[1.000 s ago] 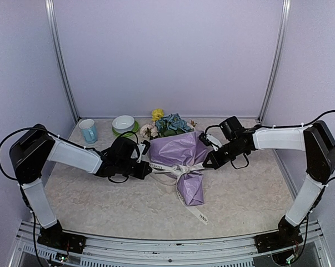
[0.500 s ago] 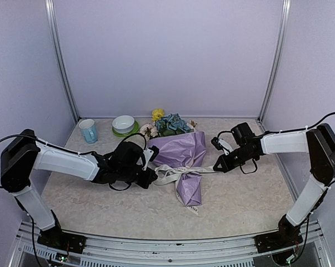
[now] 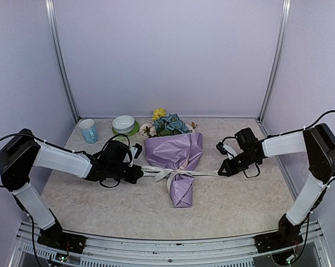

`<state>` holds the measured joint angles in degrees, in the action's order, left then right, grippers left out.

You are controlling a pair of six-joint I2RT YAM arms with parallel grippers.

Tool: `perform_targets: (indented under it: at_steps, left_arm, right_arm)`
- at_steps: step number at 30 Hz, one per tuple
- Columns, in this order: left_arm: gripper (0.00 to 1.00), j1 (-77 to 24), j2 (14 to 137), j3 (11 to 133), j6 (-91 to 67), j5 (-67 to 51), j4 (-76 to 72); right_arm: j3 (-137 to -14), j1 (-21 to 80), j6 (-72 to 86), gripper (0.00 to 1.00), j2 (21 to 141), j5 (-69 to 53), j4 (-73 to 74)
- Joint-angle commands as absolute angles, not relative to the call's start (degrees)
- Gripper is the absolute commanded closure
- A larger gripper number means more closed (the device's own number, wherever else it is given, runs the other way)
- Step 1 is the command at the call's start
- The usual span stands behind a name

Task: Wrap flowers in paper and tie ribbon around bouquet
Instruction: Tie the half-tied ribbon around the folded bouquet.

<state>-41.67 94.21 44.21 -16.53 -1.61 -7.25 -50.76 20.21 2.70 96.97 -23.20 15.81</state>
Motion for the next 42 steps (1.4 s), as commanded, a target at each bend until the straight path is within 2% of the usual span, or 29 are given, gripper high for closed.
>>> perform_targets:
  at_steps: [1,24,33,36,42]
  left_arm:
    - [1.0,-40.6,98.6,42.5,-20.7,-2.9,-9.0]
    - [1.0,-36.1,99.5,38.3,-24.3,-0.7,-9.6]
    - [1.0,-36.6,93.8,37.4,-21.5,-3.4,-12.3]
    - [1.0,-38.7,91.7,39.5,-18.0,-3.3,-11.0]
    - [1.0,-39.5,88.4,43.0,-17.5,-2.8,-9.5]
  right_arm:
    - [-49.8,18.7,3.4,1.0,98.0,-21.8,15.6]
    - [-47.6,14.0,4.2,1.0,99.5,-18.5,16.9]
    - [-47.9,13.9,3.6,1.0,100.2,-20.2,16.7]
    - [-48.2,13.9,3.6,1.0,99.1,-24.2,15.9]
    - [-49.8,13.9,3.4,1.0,96.8,-24.4,16.7]
